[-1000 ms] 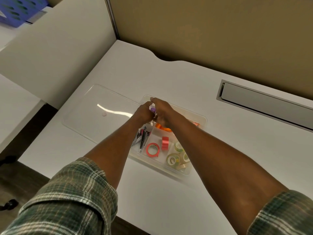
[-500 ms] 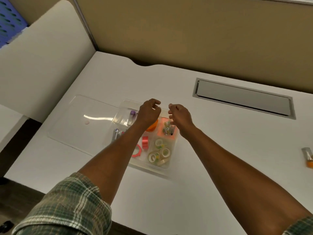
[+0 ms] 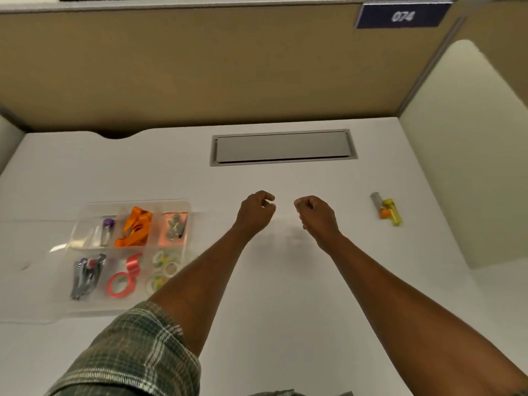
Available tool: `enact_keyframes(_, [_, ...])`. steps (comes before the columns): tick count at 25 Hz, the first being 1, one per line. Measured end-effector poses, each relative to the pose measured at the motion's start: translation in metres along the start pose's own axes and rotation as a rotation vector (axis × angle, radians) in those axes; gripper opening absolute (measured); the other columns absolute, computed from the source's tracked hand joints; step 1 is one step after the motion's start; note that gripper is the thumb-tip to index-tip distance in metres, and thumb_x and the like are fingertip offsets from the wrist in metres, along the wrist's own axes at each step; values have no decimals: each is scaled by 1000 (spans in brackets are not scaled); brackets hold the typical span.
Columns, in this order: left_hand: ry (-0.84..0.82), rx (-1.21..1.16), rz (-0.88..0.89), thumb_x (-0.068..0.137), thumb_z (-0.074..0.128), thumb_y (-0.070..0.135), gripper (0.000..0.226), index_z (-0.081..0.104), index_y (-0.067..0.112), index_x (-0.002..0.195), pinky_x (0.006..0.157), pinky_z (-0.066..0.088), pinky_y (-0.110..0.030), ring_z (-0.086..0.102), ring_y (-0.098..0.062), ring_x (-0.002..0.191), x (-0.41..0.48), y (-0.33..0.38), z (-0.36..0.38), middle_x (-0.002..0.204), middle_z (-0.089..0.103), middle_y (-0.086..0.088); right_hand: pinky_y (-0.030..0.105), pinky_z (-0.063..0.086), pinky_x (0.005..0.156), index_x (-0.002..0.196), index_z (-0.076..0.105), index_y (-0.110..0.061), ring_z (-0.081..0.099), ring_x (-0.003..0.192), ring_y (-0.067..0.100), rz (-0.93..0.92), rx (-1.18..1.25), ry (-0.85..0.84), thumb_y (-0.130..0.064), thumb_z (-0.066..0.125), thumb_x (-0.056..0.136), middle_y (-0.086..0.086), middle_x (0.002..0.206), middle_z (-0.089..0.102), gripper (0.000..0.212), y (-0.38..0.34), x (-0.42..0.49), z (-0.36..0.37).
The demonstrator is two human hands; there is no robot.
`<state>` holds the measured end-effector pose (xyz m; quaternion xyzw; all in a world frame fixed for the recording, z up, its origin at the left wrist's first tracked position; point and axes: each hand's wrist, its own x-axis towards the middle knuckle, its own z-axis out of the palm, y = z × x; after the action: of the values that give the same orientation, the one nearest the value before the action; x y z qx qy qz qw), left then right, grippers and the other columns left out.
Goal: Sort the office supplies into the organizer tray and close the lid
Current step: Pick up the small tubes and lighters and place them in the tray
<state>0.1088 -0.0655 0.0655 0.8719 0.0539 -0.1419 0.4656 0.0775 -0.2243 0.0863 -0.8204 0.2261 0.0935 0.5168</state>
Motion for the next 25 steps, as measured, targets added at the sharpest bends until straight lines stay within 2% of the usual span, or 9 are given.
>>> enact_keyframes(4, [-94,34,10,89,58,23,25,66,20,113,72,42,-23,58,-11,87,1,32,67,94,60,8,32,49,94,104,70,-18,62,108,20,36,-86,101,-32,54,94,-3,112,71,24,49,11,-65])
enact_keyframes(9, [-172,89,42,88,58,23,27,65,20,114,69,41,-22,58,-13,88,3,62,136,106,64,0,27,44,78,100,71,-12,65,94,23,-19,-214,242,-28,62,93,2,102,69,20,107,25,-129])
enact_keyframes(11, [-194,132,73,88,59,24,27,65,19,115,73,41,-23,57,-14,90,5,72,160,109,63,-2,33,49,81,103,69,-14,63,92,25,-14,-279,279,-30,65,92,4,103,62,19,124,30,-149])
enact_keyframes(13, [-212,189,113,89,60,24,27,64,20,116,79,41,-25,58,-17,96,7,79,179,113,61,-5,39,50,87,111,65,-17,62,102,29,9,-340,279,-32,65,92,10,116,58,25,139,35,-164])
enact_keyframes(16, [-266,378,248,90,59,24,36,56,21,126,89,47,-34,55,-24,111,10,88,205,124,52,-7,41,48,89,122,58,-17,59,111,33,37,-369,258,-32,64,92,12,125,54,34,154,43,-178])
enact_keyframes(18, [-286,545,356,90,57,23,50,45,21,139,95,46,-40,47,-26,123,14,95,218,139,44,-7,43,48,92,132,52,-15,56,118,35,18,-387,228,-30,64,92,14,131,52,44,160,49,-184])
enact_keyframes(21, [-347,707,477,90,56,14,73,20,19,154,108,38,-44,25,-29,144,24,108,235,163,14,-4,46,45,105,150,37,-15,46,134,33,-46,-424,141,-27,63,93,12,149,45,64,165,60,-189])
enact_keyframes(23, [-391,753,512,89,55,8,81,10,18,156,110,35,-46,11,-30,150,32,117,244,165,3,-1,49,43,108,155,29,-20,41,139,34,-53,-468,85,-27,61,93,10,156,37,70,166,68,-191])
enact_keyframes(25, [-408,822,541,87,55,7,82,10,17,156,110,36,-46,7,-32,151,37,121,251,165,3,-2,49,45,105,156,26,-25,40,138,38,-50,-546,53,-27,59,94,9,158,34,71,167,73,-191])
